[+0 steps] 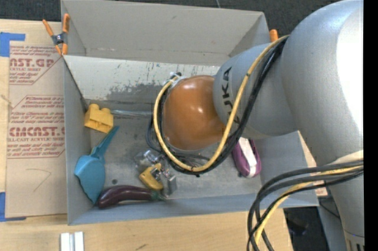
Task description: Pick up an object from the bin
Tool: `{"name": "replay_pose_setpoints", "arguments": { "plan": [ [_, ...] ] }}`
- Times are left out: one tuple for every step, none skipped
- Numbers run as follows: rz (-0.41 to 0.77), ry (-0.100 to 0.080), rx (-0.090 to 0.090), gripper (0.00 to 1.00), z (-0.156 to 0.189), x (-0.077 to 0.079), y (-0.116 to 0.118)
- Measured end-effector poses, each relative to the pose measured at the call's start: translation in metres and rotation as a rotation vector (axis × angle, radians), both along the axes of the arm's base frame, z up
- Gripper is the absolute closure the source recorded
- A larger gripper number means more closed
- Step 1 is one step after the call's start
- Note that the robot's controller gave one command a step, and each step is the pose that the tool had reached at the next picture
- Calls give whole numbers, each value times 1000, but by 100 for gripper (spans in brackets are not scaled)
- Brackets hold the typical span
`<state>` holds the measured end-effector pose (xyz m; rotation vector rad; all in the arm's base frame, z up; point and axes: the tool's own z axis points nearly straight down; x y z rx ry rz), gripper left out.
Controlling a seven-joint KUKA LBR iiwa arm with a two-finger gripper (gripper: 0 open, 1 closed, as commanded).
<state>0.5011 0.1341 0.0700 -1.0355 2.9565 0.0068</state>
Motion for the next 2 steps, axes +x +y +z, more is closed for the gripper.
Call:
{"name": "replay_pose_setpoints", "arguments": {
  "plan": [
    [-73,2,2,100,62,-6,-12],
    [-73,2,2,100,62,-6,-12]
  ]
}}
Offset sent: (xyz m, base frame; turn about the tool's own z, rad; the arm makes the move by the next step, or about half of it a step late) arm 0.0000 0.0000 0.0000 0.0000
